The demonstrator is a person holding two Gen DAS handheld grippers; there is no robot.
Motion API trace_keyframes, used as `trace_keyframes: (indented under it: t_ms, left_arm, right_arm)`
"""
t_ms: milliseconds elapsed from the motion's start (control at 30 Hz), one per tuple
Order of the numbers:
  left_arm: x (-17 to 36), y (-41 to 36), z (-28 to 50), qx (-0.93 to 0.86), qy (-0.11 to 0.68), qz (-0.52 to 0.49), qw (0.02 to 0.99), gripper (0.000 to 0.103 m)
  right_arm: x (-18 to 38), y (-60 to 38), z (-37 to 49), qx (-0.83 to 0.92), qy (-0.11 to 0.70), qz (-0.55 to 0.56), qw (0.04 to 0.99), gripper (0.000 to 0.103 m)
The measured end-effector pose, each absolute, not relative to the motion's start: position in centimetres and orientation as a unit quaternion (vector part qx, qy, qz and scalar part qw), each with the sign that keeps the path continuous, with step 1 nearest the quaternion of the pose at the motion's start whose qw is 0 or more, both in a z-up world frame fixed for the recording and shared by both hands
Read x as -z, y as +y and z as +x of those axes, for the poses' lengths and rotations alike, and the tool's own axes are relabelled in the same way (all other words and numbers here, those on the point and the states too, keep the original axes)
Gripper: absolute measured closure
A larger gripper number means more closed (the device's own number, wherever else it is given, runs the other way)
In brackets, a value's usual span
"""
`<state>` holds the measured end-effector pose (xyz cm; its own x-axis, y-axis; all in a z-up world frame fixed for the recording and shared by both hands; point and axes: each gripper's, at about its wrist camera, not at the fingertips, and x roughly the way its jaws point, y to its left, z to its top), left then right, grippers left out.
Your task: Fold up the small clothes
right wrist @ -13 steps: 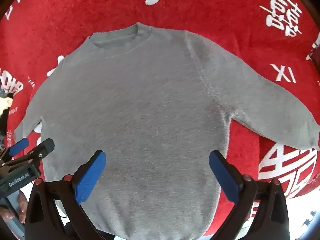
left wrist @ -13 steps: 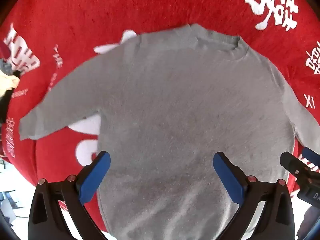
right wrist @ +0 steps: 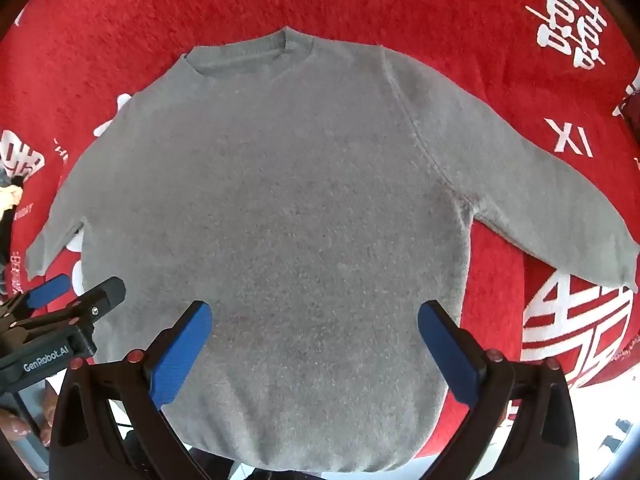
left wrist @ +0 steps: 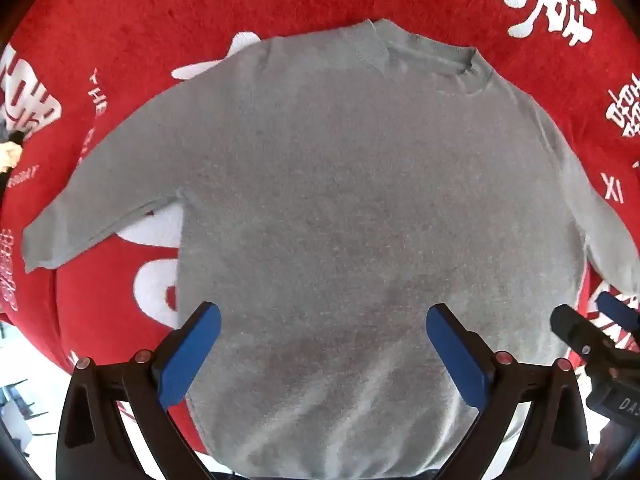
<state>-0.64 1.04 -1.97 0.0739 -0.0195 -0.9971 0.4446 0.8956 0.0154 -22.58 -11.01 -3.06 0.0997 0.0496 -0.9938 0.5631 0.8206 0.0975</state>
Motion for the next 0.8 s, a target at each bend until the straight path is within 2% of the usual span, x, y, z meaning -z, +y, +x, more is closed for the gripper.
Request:
trace_keyframes:
  t_ms: [800]
  left_arm:
    - [3.0,1.8,-1.1,0.167,0.686,0.170,0.687,0.000]
  right_arm:
    - [4.3,-10.4,-22.9,0.189,0.671,0.218,0.683,0.000]
